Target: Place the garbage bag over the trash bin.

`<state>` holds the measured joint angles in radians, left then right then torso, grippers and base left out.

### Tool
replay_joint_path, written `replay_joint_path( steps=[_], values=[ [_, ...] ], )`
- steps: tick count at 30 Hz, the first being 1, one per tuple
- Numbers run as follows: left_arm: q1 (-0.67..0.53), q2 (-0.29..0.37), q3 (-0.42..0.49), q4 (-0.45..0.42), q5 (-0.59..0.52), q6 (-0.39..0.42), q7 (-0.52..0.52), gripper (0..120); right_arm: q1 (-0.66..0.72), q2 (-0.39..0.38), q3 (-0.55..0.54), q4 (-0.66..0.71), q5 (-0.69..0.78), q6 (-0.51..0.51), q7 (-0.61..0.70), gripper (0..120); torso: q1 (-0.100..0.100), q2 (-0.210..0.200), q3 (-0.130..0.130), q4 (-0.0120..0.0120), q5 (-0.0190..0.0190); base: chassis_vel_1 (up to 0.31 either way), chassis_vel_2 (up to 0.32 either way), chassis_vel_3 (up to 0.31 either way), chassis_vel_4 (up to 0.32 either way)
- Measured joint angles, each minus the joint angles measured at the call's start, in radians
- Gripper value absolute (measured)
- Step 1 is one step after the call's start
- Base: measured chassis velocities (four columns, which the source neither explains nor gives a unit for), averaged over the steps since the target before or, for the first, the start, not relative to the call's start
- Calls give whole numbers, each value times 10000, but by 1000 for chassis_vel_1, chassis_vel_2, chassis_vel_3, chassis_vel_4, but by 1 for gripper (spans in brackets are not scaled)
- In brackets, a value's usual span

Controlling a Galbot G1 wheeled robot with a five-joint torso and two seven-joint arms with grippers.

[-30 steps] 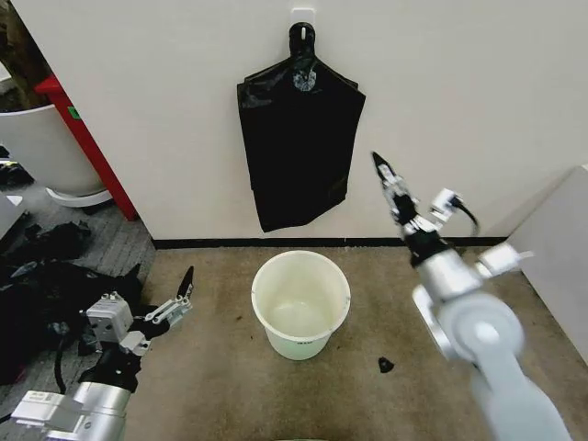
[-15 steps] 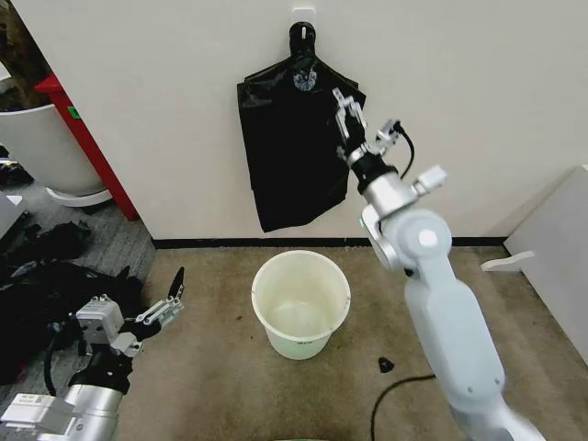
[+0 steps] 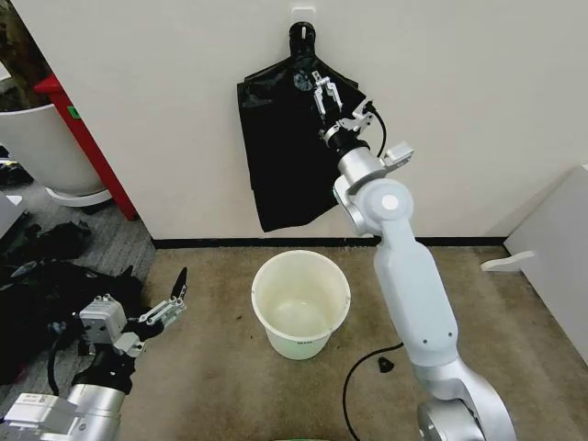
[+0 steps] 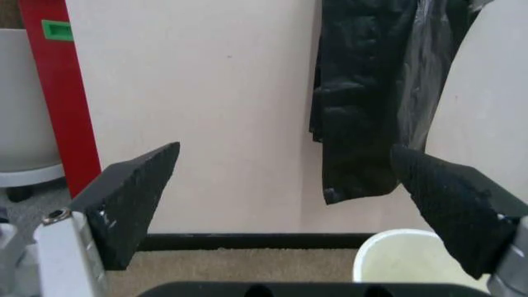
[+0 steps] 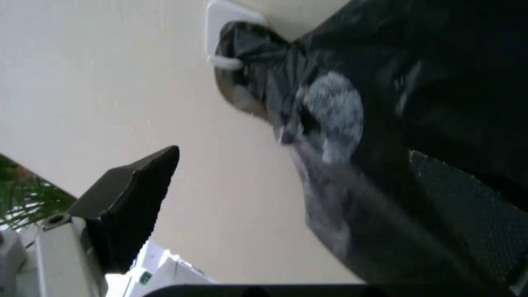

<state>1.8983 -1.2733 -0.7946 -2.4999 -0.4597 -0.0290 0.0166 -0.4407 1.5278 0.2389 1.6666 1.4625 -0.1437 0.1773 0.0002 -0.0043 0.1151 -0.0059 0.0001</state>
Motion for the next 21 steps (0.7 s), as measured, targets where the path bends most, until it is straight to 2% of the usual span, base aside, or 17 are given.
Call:
replay_joint_path(
  steps=[12, 21],
  values=[
    [-33, -43, 15, 0, 8, -3, 10, 100, 839, 186, 52, -756, -117, -16, 42, 100, 0, 0, 0, -1, -1, 0, 0, 0, 0],
    [-37, -97, 38, 0, 45, -3, 17, 100, 786, 245, -38, -427, -51, -17, 233, 100, 0, 0, 0, -1, 0, 0, 0, 0, 0]
  ],
)
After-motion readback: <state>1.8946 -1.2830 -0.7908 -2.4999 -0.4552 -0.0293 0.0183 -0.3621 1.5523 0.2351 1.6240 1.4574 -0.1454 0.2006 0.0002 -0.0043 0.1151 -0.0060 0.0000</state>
